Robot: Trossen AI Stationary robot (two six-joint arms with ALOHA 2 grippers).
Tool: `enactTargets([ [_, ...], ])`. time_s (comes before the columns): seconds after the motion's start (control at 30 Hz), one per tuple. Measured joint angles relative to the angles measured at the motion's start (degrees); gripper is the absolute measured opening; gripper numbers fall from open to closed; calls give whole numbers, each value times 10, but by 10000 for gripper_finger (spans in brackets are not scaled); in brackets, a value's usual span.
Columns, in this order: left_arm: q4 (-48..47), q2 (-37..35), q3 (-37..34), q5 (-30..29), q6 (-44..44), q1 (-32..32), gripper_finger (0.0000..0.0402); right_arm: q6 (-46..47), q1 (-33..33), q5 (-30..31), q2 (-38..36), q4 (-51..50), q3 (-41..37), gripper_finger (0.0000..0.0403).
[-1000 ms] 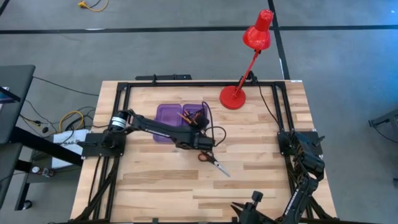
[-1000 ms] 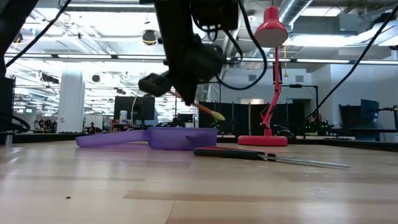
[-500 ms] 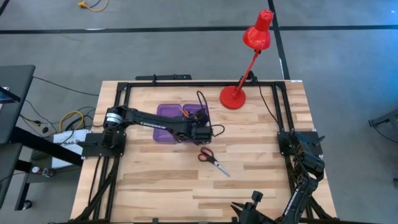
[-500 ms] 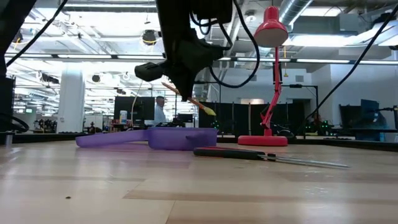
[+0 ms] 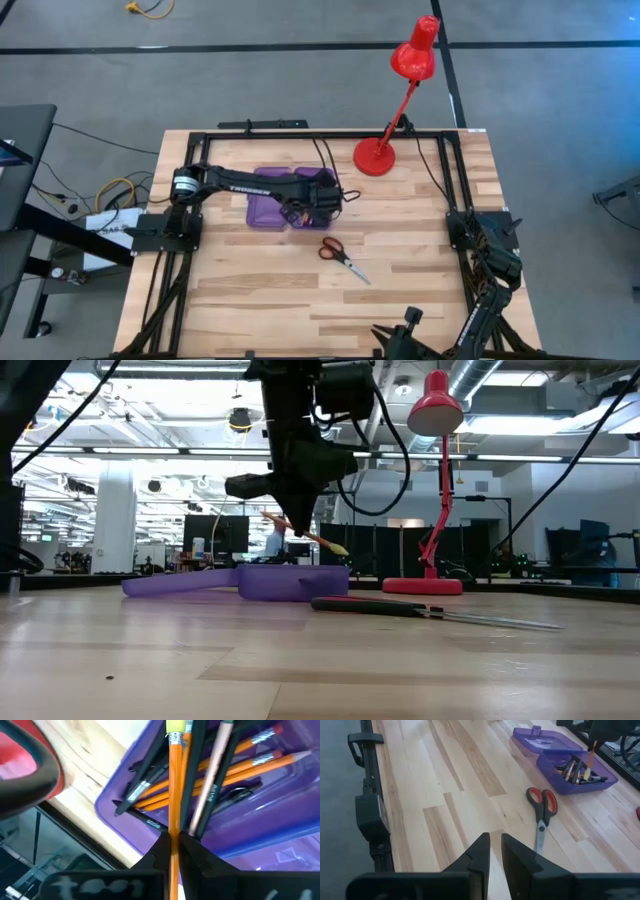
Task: Pick & place school supplies into a supply box
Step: Put the orange pencil into the violet supply box
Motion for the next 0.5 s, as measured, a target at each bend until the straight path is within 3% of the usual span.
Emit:
enactTargets([
  [0.5,10,0,0,30,13,17,0,3,0,0,0,0,0,42],
])
